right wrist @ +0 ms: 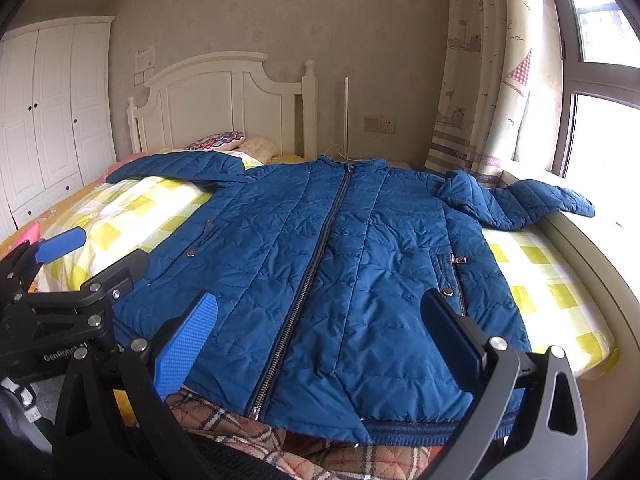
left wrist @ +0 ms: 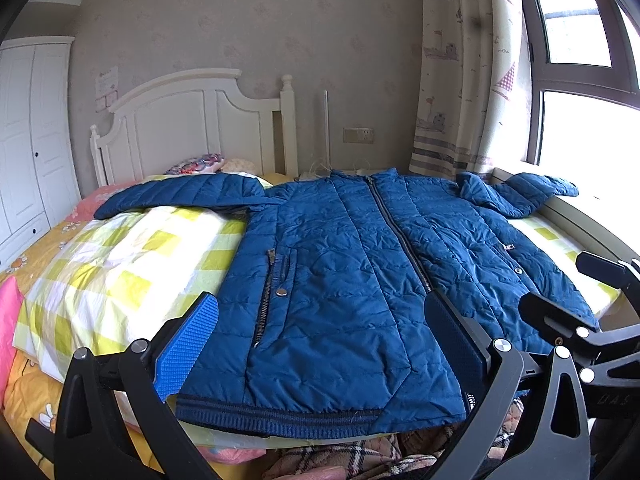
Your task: Fold large clothes
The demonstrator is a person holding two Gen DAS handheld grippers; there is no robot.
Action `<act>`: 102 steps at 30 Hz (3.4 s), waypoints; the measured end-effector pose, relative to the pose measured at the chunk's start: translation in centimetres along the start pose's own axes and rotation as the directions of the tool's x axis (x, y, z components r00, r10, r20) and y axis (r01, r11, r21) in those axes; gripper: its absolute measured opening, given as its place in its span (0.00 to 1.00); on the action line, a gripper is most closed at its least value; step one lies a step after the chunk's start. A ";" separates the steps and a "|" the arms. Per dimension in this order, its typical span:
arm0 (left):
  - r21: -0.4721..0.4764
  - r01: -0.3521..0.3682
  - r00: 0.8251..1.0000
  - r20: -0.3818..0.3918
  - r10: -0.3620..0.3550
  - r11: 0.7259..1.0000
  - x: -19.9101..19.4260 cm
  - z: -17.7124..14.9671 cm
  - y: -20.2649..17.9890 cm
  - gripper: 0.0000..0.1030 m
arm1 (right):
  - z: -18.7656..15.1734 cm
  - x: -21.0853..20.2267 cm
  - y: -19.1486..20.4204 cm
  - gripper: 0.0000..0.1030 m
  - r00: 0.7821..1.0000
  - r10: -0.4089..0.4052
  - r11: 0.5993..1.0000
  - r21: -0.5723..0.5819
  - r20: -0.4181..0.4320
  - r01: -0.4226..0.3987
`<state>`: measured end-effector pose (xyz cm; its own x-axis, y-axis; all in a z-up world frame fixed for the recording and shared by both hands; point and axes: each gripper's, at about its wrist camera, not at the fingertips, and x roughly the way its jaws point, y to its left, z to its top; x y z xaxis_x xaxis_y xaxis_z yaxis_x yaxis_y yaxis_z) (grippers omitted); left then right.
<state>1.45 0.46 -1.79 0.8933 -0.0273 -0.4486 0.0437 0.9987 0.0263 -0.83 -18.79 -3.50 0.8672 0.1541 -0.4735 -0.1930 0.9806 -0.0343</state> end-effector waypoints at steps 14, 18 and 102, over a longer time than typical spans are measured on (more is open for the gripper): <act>0.112 -0.020 0.950 -0.309 0.054 0.994 25.5 9.4 -1.2 0.96 | 5.8 14.5 -18.7 0.98 0.978 -0.077 0.926 0.349 -0.195 0.143; 0.108 -0.070 0.930 -0.352 0.104 0.992 31.9 10.3 -0.7 0.96 | 5.8 18.4 -27.5 0.98 0.955 -0.156 0.821 0.505 -0.251 0.266; -0.730 0.258 0.833 -0.164 -0.529 0.632 37.3 8.9 12.0 0.96 | 8.1 37.6 -30.3 0.62 0.963 -0.051 0.892 0.421 -0.265 0.163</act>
<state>39.29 11.08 -10.24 0.6474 -0.5440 -0.5338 -0.0685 0.6560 -0.7517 41.33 -41.69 -13.17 0.7235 0.0663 -0.6871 0.1626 0.9510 0.2630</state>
